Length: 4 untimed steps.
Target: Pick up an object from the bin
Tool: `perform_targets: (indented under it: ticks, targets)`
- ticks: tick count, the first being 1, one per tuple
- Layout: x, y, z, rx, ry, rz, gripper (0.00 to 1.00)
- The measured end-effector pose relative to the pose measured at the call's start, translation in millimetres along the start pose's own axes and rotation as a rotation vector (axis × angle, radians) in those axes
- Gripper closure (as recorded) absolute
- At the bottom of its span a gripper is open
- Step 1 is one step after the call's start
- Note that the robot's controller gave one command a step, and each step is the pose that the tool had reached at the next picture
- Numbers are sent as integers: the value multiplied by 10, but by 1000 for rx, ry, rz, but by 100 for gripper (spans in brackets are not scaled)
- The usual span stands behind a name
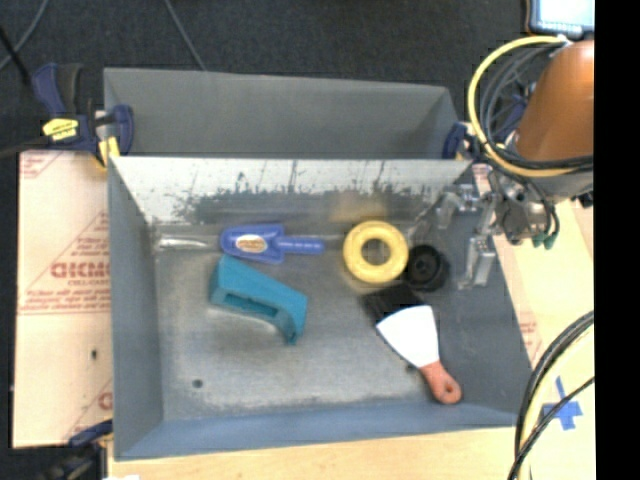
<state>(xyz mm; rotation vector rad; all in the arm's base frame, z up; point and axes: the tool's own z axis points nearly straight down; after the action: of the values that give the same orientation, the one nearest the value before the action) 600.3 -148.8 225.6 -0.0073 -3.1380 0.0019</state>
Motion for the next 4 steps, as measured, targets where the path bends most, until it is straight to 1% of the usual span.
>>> perform_targets:
  ticks: [1,2,3,4]
  targets:
    - [-13,6,-52,1,-8,-3,0]
    - [119,196,378,4,-13,-35,0]
    - [116,326,824,3,-8,-228,0]
    - [-147,351,1174,9,-18,-415,0]
